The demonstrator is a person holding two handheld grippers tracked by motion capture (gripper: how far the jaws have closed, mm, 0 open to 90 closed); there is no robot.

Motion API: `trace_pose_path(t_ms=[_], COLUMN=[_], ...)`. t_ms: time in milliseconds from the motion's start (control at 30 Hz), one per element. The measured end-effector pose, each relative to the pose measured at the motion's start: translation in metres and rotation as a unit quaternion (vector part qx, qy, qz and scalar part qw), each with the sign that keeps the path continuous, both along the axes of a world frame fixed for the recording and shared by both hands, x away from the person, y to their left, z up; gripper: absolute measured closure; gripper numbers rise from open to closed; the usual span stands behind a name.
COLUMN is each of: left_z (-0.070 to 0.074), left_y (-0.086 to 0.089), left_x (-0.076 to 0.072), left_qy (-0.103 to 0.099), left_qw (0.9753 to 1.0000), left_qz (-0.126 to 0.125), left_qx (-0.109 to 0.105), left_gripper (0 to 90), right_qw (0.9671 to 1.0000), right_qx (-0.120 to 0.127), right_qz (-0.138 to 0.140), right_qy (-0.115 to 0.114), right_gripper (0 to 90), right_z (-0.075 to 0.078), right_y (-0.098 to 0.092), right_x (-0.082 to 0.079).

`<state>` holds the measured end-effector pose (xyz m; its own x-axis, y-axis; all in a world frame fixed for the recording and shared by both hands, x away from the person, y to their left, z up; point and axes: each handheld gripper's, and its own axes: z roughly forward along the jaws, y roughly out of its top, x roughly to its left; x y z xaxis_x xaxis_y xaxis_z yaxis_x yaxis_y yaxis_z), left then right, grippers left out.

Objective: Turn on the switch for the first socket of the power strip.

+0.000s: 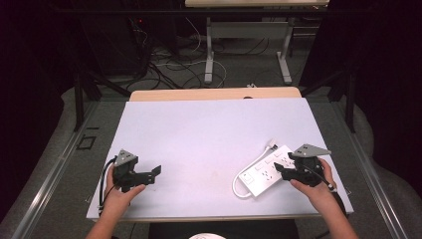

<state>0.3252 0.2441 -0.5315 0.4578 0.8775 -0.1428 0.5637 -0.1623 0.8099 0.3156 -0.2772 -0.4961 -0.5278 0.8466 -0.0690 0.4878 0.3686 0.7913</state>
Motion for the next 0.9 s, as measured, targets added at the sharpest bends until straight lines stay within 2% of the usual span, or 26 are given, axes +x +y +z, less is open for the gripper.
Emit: trace_pose_path(t_ms=[133, 267, 500, 900], left_z=[0.0, 0.0, -0.001, -0.001], left_y=[-0.001, -0.002, -0.002, -0.001], left_x=[0.0, 0.0, 0.0, 0.0], left_qy=[0.003, 0.003, 0.003, 0.003], left_qw=[1.0, 1.0, 1.0, 1.0], left_qz=[0.0, 0.0, 0.001, 0.002], left_qx=[0.002, 0.001, 0.002, 0.003], left_gripper=[1.4, 1.6, 1.8, 2.2], right_qw=[0.9999, 0.9998, 0.9999, 0.9991], right_qx=[0.002, -0.01, -0.006, -0.025], right_qz=[0.002, 0.005, 0.005, 0.025], right_qy=[0.012, 0.018, 0.014, 0.023], right_gripper=[34.8, 34.3, 34.3, 34.0], right_z=[0.006, 0.01, 0.021, 0.028], right_y=[0.002, 0.004, 0.007, 0.02], right_x=[0.003, 0.006, 0.009, 0.017])
